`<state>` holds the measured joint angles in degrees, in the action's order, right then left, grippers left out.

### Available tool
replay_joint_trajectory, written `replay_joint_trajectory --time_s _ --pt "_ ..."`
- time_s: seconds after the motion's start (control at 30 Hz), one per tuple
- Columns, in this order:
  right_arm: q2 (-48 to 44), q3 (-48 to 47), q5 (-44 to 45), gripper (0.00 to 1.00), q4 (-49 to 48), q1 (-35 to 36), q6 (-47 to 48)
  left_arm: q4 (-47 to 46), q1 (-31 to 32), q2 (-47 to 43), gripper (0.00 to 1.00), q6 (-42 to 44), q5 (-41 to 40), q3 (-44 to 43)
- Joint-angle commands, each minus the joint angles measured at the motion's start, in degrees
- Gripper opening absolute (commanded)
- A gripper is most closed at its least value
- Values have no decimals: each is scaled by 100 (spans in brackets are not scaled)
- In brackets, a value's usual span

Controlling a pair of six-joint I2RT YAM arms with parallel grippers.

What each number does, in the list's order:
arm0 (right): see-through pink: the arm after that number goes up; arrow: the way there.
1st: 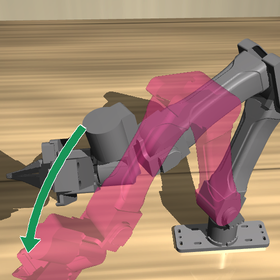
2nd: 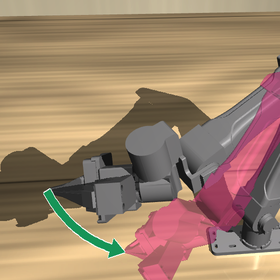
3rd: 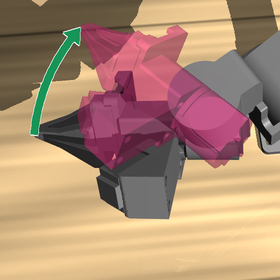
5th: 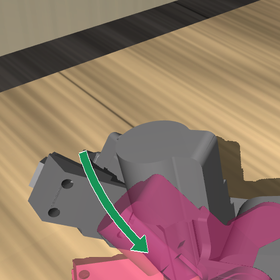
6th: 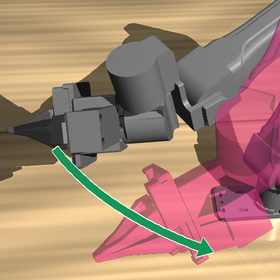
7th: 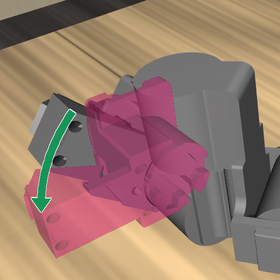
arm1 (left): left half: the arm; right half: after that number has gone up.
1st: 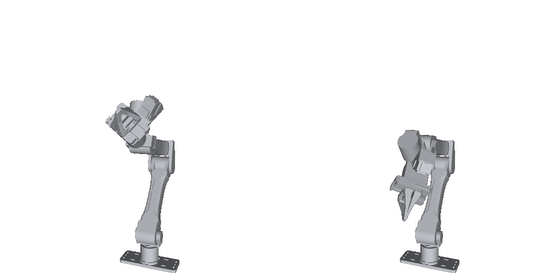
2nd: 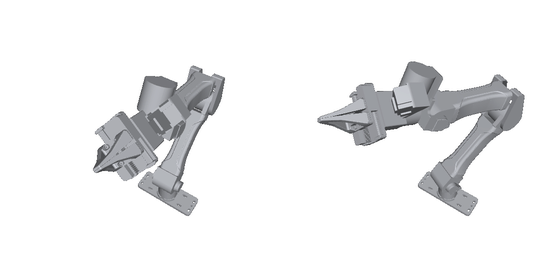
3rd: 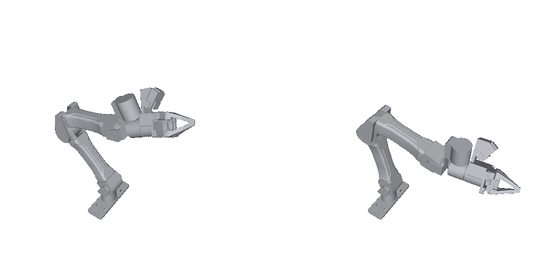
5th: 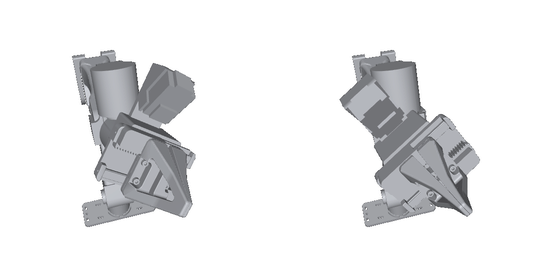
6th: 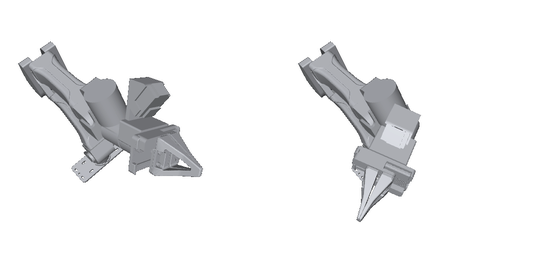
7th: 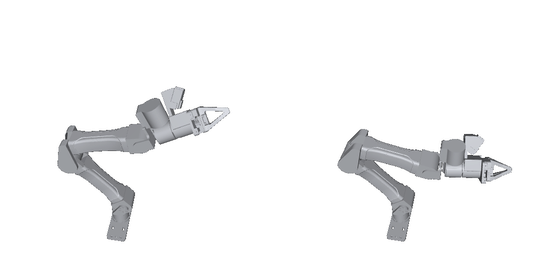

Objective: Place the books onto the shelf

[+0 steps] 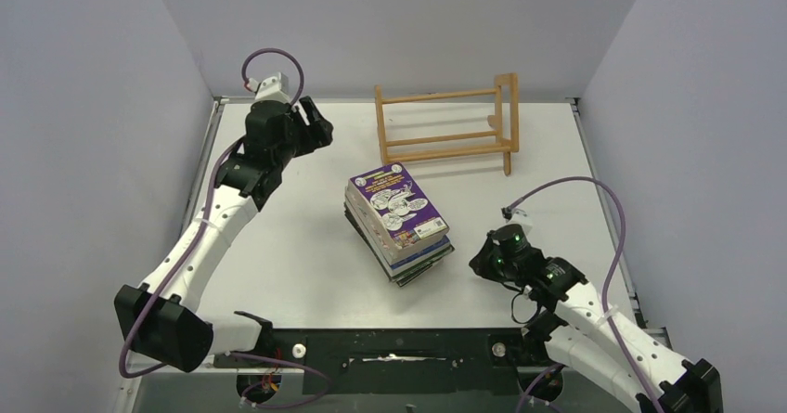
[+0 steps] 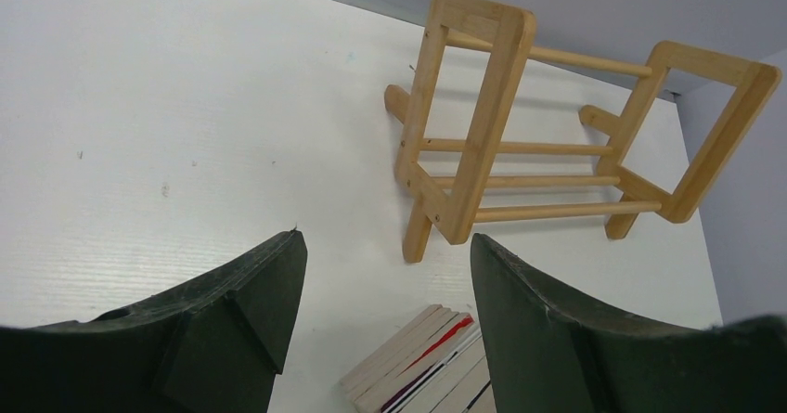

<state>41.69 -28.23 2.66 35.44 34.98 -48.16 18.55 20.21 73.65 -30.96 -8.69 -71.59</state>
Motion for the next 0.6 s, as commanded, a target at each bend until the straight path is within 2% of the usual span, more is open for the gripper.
replay_joint_trajectory --time_s 0.0,0.3,0.57 --pt "-182 402 -446 0 -694 63 -467 -257 19 60 65 46 77 15" --pt "119 1290 -1111 0 -2476 146 -607 -340 -3 79 65 62 148 13" --pt "977 1381 -1314 0 -3377 148 -386 -387 -127 199 65 125 359 45"
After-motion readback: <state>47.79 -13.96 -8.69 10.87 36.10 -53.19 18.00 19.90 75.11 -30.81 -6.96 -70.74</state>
